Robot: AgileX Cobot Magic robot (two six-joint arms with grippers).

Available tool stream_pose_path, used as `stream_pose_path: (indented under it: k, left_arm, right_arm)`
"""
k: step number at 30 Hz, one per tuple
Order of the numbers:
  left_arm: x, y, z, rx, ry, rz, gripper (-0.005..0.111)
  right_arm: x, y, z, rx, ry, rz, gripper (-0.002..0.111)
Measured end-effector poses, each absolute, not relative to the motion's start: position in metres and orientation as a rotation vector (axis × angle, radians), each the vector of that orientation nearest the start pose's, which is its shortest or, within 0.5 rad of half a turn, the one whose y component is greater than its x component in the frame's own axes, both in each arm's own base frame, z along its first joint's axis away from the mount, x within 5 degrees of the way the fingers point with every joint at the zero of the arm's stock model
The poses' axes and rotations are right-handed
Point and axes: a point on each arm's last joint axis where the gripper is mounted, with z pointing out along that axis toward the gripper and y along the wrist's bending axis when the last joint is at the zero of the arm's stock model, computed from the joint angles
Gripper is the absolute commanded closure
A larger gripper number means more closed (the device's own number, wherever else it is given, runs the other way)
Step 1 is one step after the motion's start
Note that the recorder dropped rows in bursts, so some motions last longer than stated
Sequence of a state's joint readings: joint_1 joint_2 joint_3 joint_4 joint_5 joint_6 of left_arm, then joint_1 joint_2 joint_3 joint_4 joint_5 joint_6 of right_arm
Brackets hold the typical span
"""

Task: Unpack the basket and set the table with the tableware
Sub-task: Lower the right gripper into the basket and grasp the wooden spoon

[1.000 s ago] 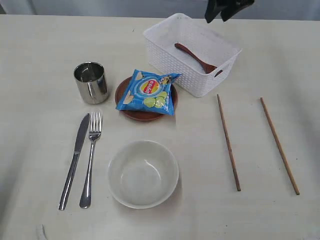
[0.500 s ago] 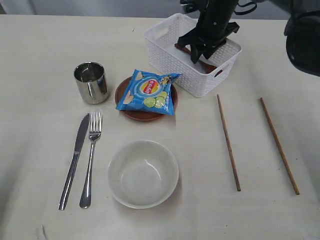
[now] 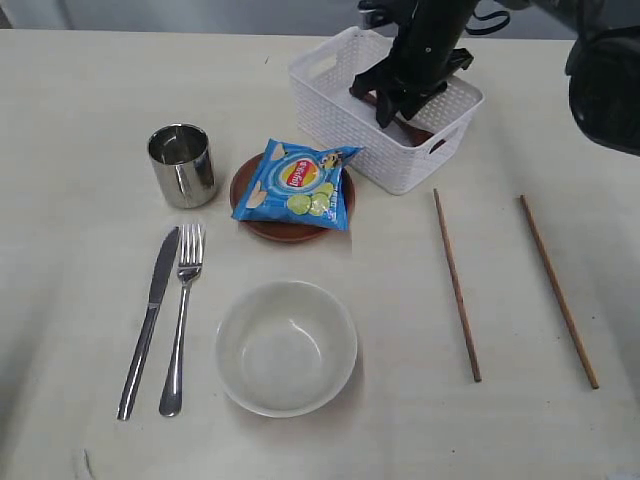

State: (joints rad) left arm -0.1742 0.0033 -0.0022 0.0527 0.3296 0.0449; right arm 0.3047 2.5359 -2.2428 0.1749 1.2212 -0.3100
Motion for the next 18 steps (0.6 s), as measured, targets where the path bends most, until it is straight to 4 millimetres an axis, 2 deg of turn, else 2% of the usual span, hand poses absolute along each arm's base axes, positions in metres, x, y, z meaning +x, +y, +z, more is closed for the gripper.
stream_pose_path:
  k: [6,10,14,18]
  left_arm:
    - [0.053,-0.008,0.184,0.231,1.799,-0.041,0.107]
    - [0.053,-0.008,0.184,0.231,1.799,-0.041,0.107]
    - [0.053,-0.008,0.184,0.231,1.799,-0.041,0.107]
    - [0.053,-0.008,0.184,0.231,1.799,-0.041,0.107]
  right_arm:
    - [0.487,0.171,0.146,-0.747,2.875,0.289,0.066]
    - [0.483,0.175,0.171,-0.726,2.832,0.306,0.066]
    - [0.477,0.186,0.192,-0.852,2.751,0.294,0.066]
    - [0.469,0.203,0.191,-0.989,2.718,0.103,0.066]
